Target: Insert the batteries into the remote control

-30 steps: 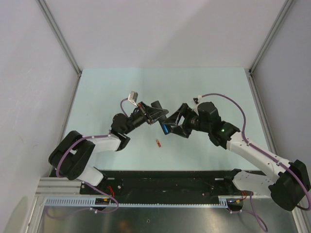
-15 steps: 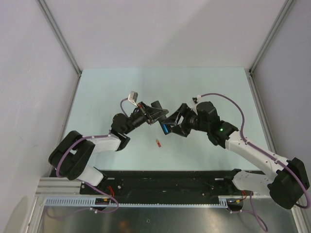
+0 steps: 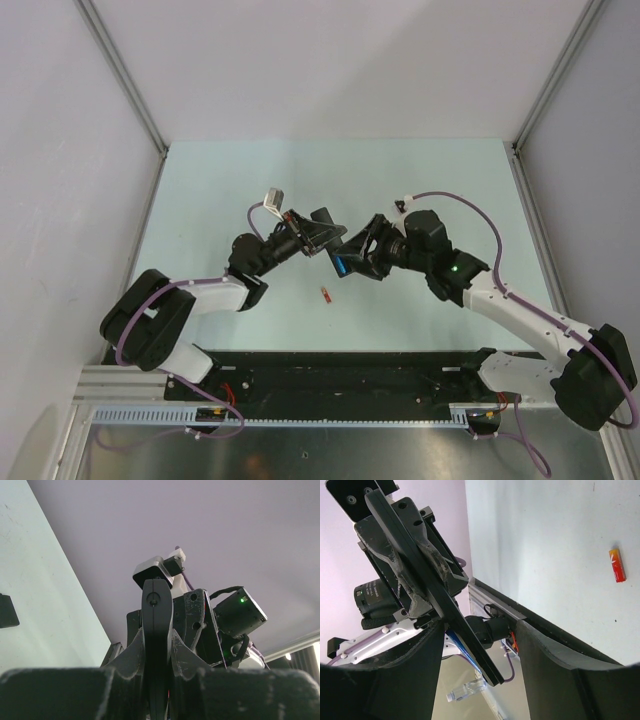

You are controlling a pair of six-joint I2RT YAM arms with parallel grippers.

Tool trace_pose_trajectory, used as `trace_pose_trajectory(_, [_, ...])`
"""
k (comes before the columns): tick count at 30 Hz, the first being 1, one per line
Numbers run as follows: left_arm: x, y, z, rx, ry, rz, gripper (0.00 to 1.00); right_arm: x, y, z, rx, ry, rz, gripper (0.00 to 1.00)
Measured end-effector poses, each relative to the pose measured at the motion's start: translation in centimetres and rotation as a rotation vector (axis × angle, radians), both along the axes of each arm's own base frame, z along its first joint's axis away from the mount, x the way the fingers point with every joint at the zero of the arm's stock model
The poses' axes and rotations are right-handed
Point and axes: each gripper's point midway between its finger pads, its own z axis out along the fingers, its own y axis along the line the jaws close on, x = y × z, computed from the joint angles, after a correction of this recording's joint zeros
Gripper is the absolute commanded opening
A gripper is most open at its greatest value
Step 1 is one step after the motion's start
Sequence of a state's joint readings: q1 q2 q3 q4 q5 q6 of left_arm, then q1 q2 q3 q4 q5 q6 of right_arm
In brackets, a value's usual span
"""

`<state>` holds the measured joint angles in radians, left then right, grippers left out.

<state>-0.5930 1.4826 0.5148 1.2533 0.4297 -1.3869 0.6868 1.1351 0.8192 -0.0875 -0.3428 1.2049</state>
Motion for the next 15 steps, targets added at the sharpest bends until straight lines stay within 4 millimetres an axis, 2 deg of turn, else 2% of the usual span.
trace_pose_trajectory(11, [-0.02, 0.11, 0.18, -0.001, -0.001, 0.001, 0.00, -0.51, 0.50, -0.15, 0.012, -0.005, 0.016, 0.59])
trace_pose_trajectory(15, [-0.01, 0.11, 0.14, 0.001, 0.001, 0.001, 0.00, -0.48, 0.59, -0.01, 0.022, -0.008, 0.014, 0.53])
